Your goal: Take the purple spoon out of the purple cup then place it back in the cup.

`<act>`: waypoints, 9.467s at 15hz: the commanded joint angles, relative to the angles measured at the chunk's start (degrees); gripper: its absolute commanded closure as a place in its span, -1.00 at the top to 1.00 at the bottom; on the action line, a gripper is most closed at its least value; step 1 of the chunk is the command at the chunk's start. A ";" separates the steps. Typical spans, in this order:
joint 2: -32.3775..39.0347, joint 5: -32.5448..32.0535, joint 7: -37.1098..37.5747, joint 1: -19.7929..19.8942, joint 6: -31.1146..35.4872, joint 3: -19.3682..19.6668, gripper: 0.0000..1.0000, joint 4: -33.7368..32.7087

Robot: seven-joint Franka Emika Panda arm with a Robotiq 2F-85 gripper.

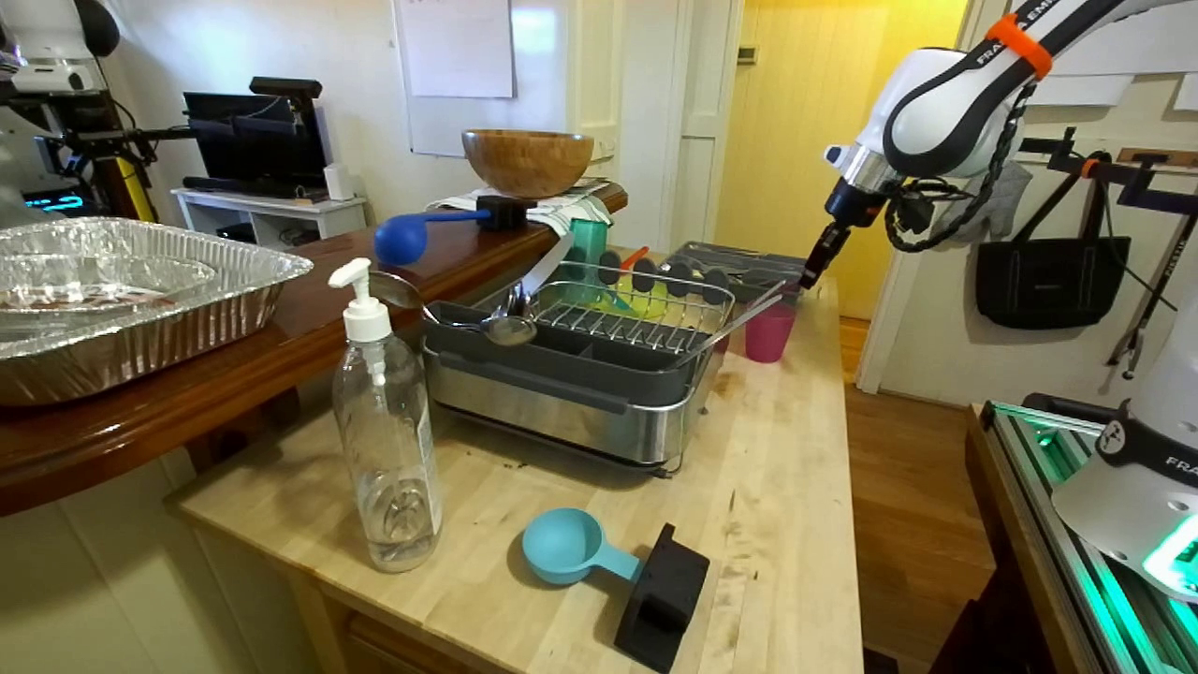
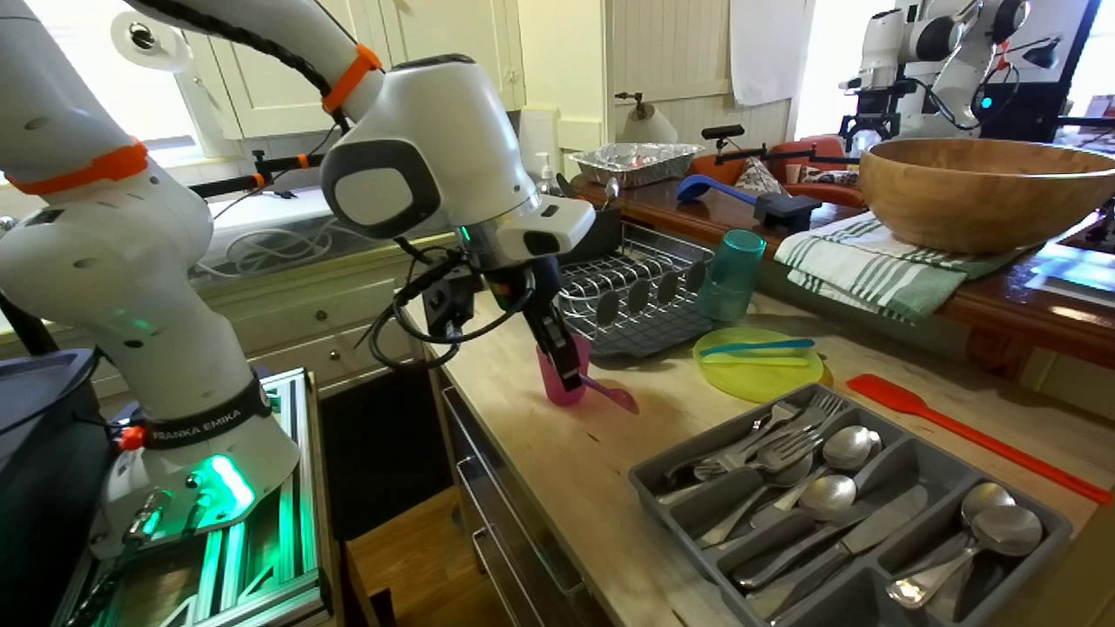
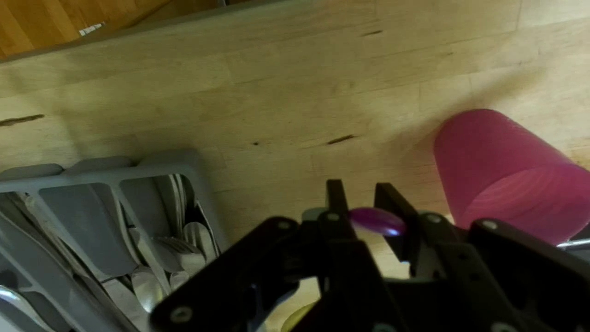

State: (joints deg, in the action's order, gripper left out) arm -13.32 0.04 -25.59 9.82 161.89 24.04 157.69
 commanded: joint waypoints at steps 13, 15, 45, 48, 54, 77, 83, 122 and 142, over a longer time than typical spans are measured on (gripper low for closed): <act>8.08 12.77 -10.45 -4.14 5.65 4.33 0.07 -0.40; 8.53 12.41 -10.28 -3.91 5.66 4.27 0.35 -0.63; 20.77 24.13 -10.14 -4.35 5.83 1.23 1.00 -9.32; 23.56 27.69 -10.90 -3.33 5.71 -0.62 0.99 -11.13; 27.96 32.16 -12.37 -0.89 5.48 -3.90 0.07 -14.22; 18.70 26.75 -13.06 0.02 10.08 -4.65 -0.74 -13.76; 12.74 21.85 -12.26 -2.19 16.34 -5.58 -0.74 -11.11; -6.24 24.29 -24.86 -49.14 28.71 30.62 -0.74 0.11; -12.62 25.28 -32.66 -85.35 43.80 65.26 -0.74 -0.58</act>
State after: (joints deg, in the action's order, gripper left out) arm -22.32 24.06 -54.43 -70.17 202.59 84.43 157.11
